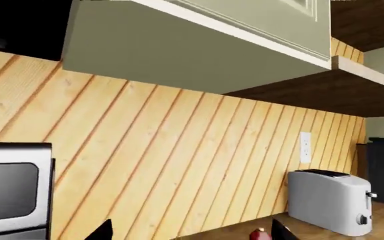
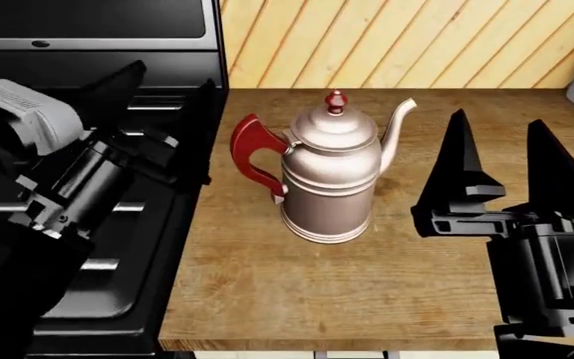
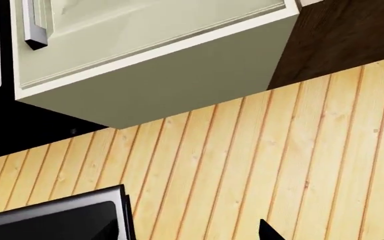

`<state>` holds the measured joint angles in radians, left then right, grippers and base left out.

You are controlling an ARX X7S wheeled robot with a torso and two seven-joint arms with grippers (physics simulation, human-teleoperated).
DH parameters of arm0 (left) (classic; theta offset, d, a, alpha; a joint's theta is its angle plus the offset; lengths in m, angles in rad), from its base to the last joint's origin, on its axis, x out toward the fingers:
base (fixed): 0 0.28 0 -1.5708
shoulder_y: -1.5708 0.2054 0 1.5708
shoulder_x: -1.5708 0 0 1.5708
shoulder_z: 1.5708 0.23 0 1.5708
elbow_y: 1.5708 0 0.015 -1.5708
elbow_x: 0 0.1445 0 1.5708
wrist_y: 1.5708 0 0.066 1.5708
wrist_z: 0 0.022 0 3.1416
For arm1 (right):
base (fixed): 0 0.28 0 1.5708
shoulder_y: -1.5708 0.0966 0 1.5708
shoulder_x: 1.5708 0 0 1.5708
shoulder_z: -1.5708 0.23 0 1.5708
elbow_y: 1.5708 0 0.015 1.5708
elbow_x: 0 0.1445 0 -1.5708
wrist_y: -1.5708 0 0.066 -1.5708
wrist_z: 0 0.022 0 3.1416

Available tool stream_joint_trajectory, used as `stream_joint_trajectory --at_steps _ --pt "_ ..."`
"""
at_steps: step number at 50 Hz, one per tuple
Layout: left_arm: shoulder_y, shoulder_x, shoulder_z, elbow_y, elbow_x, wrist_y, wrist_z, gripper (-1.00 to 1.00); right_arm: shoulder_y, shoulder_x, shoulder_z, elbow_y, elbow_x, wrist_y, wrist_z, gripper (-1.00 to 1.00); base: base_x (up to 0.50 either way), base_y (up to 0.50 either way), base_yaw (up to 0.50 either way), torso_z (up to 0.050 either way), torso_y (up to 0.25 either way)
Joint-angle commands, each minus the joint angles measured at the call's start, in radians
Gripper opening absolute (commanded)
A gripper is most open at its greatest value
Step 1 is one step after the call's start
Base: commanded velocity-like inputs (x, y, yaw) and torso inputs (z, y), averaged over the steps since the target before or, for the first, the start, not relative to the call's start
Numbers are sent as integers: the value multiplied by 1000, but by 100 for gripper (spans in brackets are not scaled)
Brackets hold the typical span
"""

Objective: Pick the kettle from the counter and place it on a stove burner. Then turn the burner on.

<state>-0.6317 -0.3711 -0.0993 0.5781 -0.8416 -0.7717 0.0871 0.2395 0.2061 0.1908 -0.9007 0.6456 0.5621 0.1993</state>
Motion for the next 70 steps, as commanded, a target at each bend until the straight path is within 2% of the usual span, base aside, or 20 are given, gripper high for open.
stream_joint_trajectory --at_steps 1,9,24,55,70 --pt "-266 -115 138 -211 -99 -171 153 100 1 11 18 -18 28 0 21 100 0 0 0 0 0" --pt "-326 -182 294 -263 -4 -170 288 100 0 15 8 -10 21 -12 22 100 0 0 0 0 0" --pt "-347 -226 370 -275 52 -153 349 100 -5 22 -7 -5 22 -22 31 100 0 0 0 0 0" --pt "-320 -183 478 -393 133 -98 380 100 -8 38 -30 6 30 -45 45 100 0 0 0 0 0" --pt "-352 -143 536 -504 201 -51 394 100 -10 48 -32 6 44 -51 55 100 0 0 0 0 0"
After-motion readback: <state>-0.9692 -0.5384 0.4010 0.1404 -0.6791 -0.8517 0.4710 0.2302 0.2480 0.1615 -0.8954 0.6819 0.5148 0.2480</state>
